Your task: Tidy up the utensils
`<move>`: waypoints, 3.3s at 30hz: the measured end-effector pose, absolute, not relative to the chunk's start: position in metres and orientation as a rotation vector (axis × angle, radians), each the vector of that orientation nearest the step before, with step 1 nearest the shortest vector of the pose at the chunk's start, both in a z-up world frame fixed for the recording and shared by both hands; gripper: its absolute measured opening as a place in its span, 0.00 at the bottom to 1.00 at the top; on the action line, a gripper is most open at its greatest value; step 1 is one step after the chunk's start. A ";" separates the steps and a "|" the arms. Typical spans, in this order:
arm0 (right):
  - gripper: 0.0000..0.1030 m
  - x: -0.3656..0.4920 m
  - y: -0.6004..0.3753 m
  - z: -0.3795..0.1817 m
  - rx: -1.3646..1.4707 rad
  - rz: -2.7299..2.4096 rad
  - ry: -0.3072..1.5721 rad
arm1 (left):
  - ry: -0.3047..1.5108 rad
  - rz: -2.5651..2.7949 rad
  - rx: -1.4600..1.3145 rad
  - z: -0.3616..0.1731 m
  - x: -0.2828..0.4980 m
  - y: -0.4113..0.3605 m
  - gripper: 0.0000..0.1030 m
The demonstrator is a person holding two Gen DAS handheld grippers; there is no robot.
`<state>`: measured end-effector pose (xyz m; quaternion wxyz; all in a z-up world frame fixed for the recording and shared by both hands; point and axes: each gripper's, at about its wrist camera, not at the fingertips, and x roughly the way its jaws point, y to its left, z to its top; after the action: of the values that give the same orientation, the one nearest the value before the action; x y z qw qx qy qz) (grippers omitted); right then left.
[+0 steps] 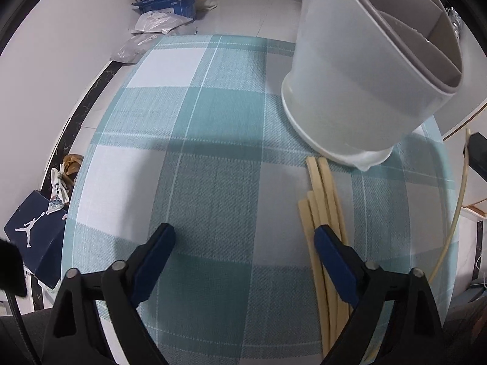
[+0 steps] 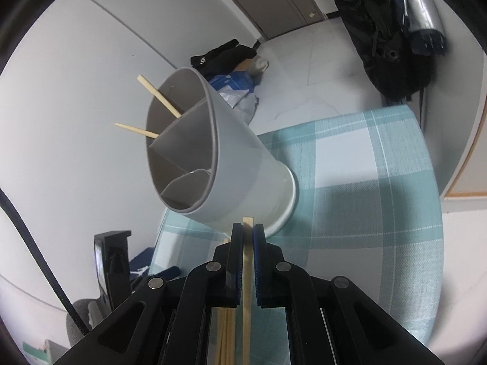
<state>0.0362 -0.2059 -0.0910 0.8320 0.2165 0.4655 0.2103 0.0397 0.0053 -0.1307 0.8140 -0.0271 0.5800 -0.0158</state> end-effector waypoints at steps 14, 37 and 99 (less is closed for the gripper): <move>0.05 0.025 -0.208 -0.081 0.423 0.447 0.949 | 1.225 -0.003 -0.041 -0.128 0.041 0.004 0.37; 0.05 -0.017 -0.183 -0.044 0.210 0.435 0.721 | 0.733 -0.153 -0.262 -0.025 0.001 0.031 0.03; 0.05 -0.011 -0.142 -0.155 -0.034 0.140 1.101 | 0.574 -0.167 -0.451 0.014 0.011 0.079 0.03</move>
<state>-0.0110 -0.1419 -0.1549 0.8499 -0.0161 0.5225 0.0664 0.0108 0.0793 0.0139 0.9307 -0.2204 0.2803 -0.0814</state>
